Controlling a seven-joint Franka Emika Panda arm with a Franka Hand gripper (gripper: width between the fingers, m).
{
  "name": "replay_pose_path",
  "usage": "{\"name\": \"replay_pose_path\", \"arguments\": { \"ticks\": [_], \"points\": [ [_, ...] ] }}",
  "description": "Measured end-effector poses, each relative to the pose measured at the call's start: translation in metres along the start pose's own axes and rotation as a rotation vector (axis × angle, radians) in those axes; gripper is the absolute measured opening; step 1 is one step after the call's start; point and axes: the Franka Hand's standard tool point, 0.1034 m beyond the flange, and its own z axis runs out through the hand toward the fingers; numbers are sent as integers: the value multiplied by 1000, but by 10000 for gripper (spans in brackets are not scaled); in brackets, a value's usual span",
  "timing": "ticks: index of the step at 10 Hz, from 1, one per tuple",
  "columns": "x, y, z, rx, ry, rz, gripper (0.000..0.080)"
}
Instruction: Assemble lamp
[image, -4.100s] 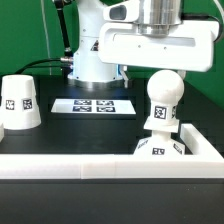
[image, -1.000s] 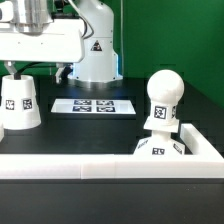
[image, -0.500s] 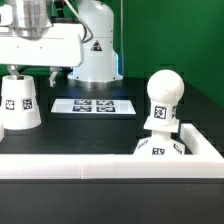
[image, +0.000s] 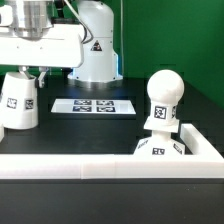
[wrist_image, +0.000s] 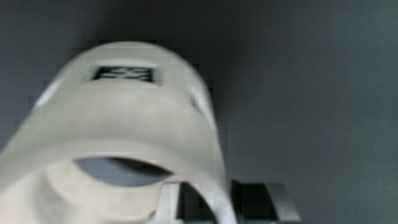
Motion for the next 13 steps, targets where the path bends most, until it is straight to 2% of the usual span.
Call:
{"name": "replay_pose_path", "arguments": {
  "ticks": [4,5,6,7,10,11,12,13],
  "points": [
    [0,-4,-1,2,-2,17,44],
    [2,-22,-5,14,-9,58,44],
    [4,-48,-17,35,-28,95,44],
    [13,-71,-34,54,-45,129,44],
    [50,-122,-76,74,-58,221,44],
    [65,-133,-92,80,-51,240,44],
    [79,-136,-104,91,-53,248,44],
    [88,-134,-108,90,-56,250,44]
  ]
}}
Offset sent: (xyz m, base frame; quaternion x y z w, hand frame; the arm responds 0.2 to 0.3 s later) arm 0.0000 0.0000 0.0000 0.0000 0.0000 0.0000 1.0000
